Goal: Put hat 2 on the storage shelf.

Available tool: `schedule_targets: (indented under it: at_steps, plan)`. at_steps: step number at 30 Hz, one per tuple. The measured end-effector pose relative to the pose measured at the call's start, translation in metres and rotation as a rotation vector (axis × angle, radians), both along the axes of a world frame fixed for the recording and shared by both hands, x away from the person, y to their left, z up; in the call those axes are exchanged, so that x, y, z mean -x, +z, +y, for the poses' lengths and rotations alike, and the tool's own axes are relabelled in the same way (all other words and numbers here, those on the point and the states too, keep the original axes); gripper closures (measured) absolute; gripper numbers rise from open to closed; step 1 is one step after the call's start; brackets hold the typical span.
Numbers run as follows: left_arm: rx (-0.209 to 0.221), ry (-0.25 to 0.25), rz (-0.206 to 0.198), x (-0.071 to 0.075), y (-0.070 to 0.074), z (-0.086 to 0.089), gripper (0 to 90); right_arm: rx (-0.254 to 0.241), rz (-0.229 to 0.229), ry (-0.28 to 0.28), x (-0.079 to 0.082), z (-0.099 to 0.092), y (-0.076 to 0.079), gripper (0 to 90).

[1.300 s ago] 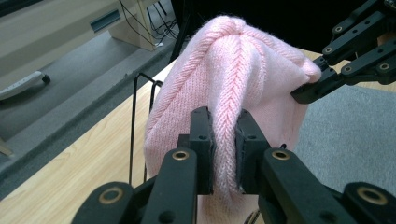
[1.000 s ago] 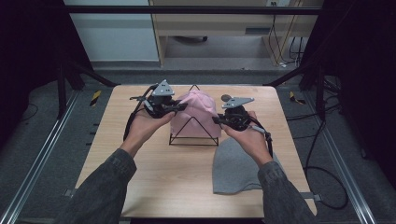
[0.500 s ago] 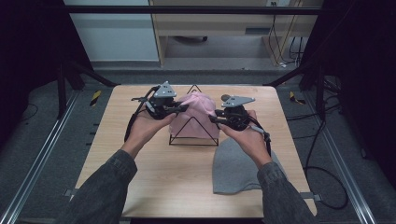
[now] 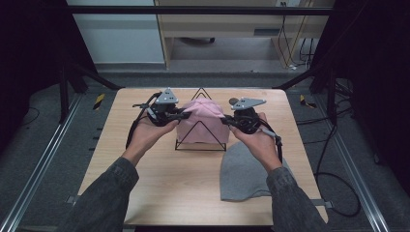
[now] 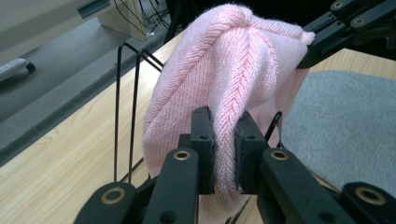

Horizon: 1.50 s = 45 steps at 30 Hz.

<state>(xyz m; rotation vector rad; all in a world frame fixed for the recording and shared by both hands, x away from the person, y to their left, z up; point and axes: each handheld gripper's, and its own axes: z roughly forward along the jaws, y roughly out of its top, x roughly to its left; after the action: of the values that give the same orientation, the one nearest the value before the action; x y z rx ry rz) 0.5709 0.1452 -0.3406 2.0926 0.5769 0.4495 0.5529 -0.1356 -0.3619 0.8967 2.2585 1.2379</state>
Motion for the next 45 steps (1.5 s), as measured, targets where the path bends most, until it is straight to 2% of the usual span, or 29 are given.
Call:
schedule_targets:
  at_steps: [18,27,31,33,34,35,36,37,40,45]
  plan:
    - [-0.017,0.000,0.024,0.001,-0.019,0.007,78.0,0.075,0.046,0.022,-0.003,0.013,-0.017,85.1]
    - [-0.011,-0.001,0.025,0.005,-0.024,0.008,75.3,0.072,0.049,0.035,0.003,0.013,-0.022,82.0]
    - [0.008,0.001,0.029,0.008,-0.025,0.009,72.0,0.072,0.043,0.040,0.005,0.014,-0.022,77.4]
    - [0.013,0.004,0.037,0.009,-0.026,0.009,66.6,0.075,0.043,0.042,0.007,0.015,-0.021,70.6]
    - [0.013,0.004,0.037,0.009,-0.026,0.009,65.4,0.075,0.043,0.042,0.007,0.015,-0.021,70.6]
    - [0.007,0.001,0.035,0.010,-0.026,0.009,64.1,0.073,0.044,0.037,0.009,0.015,-0.021,65.9]
    - [0.011,0.005,0.034,0.011,-0.027,0.009,62.2,0.073,0.044,0.037,0.009,0.015,-0.021,65.9]
    - [0.015,0.007,0.032,0.012,-0.026,0.009,59.3,0.071,0.046,0.029,0.010,0.015,-0.021,59.7]
    - [0.032,0.021,0.013,0.017,-0.024,0.011,55.5,0.071,0.044,0.025,0.012,0.014,-0.020,54.4]
    - [0.023,0.033,-0.003,0.023,-0.025,0.014,50.8,0.076,0.022,0.009,0.021,0.010,-0.016,47.7]
